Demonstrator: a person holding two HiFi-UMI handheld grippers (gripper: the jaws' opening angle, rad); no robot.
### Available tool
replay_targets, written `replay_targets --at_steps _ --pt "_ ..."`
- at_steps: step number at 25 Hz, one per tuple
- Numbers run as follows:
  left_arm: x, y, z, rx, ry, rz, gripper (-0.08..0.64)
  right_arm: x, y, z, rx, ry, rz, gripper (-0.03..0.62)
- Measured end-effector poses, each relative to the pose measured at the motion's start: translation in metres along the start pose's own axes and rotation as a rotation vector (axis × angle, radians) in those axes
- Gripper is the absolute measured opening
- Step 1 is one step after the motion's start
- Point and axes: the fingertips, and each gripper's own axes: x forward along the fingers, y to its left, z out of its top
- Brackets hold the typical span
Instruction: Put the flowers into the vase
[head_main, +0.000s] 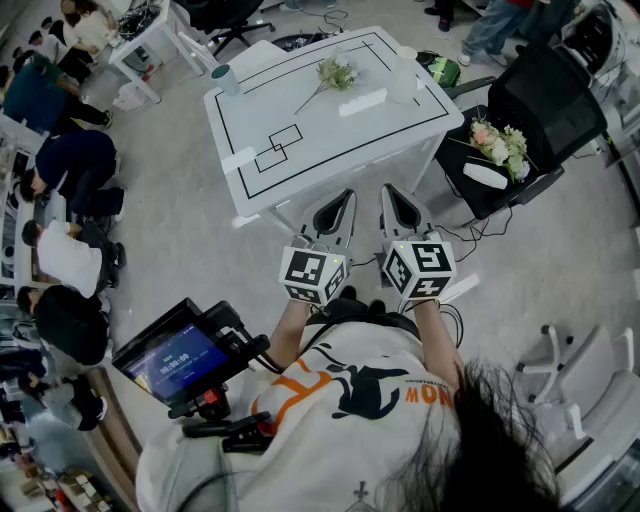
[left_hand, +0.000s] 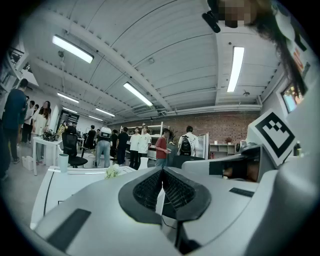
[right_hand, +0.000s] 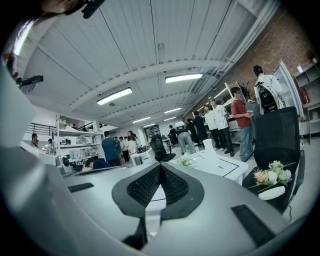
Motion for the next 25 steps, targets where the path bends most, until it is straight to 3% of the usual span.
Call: replay_targets --at_steps 25 --pt "0.021 -0.035 -0.012 -0.008 0.018 0.013 0.011 -0.014 -0.031 0.0 -0.021 0.002 0.031 0.012"
